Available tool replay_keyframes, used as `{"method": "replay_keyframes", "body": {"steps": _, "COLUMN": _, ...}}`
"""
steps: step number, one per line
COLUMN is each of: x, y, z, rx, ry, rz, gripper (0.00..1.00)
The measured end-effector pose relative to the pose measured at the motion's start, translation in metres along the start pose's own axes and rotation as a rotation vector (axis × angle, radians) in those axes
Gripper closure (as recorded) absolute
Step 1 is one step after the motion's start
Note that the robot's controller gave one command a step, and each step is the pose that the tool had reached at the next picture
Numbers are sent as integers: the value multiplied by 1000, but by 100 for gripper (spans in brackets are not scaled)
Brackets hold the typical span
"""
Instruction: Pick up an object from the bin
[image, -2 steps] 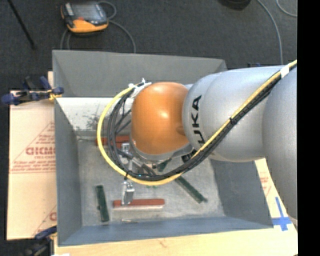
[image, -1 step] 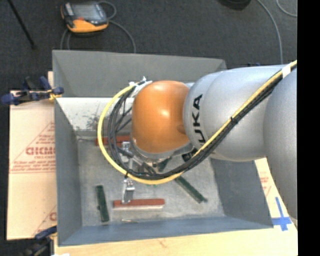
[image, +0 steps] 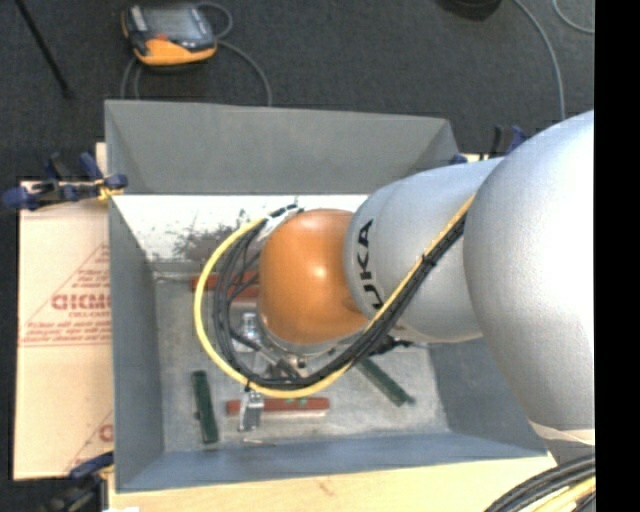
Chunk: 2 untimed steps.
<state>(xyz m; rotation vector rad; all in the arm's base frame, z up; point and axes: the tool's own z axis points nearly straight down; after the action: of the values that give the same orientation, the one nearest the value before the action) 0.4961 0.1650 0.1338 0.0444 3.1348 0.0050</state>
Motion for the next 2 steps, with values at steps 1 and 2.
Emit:
{"method": "replay_keyframes", "body": {"steps": 1, "x": -31, "y": -41, "z": 58, "rx": -2, "ry": -7, "rz": -76, "gripper": 100}}
{"method": "replay_keyframes", "body": {"steps": 2, "x": -31, "y": -41, "z": 58, "rx": -2, "ry": -7, "rz": -75, "gripper": 100}}
